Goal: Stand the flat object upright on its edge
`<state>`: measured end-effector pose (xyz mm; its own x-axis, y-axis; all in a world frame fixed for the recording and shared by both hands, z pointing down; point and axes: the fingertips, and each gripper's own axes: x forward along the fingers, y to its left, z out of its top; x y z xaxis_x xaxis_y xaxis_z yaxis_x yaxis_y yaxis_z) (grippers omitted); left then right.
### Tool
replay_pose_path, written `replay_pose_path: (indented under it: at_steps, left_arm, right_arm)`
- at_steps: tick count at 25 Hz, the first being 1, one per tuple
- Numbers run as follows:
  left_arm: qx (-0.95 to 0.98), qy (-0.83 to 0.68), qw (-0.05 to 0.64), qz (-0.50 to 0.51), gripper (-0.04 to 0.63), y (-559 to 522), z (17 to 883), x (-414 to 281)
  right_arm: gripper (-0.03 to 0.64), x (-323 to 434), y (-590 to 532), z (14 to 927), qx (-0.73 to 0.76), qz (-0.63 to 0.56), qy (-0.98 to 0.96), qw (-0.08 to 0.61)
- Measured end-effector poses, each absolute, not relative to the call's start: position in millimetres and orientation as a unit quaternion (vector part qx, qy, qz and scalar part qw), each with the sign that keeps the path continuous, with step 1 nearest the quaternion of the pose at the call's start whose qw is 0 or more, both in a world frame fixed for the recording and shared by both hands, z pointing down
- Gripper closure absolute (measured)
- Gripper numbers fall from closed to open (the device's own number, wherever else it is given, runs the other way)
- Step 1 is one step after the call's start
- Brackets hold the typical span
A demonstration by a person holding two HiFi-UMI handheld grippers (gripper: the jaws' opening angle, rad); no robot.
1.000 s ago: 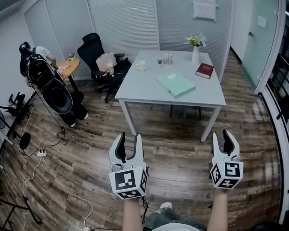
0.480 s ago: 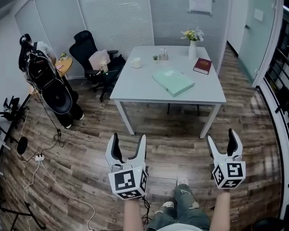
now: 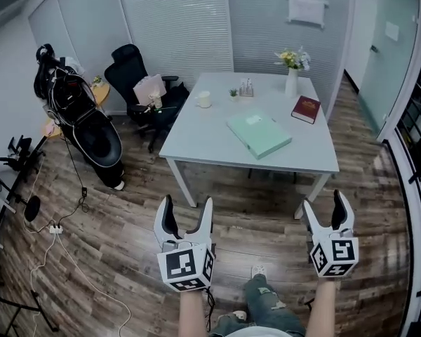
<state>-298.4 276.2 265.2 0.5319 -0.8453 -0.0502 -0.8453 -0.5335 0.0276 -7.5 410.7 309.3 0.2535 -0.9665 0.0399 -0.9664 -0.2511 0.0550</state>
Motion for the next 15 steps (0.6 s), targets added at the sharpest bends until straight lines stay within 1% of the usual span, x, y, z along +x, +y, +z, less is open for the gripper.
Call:
replay_pose_path:
  at_steps: [9, 15]
  left_arm:
    - [-0.866, 0.499, 0.012, 0.037, 0.233, 190.5, 239.4, -213.4]
    - [-0.859, 0.510, 0.013, 0.039, 0.233, 148.5, 237.8, -168.0]
  right_arm:
    - [0.245, 77.8, 303.8, 279.9, 0.774, -0.018, -0.632, 0.026]
    - [0.259, 124.9, 252.9, 282.9, 0.762, -0.011, -0.647, 0.022]
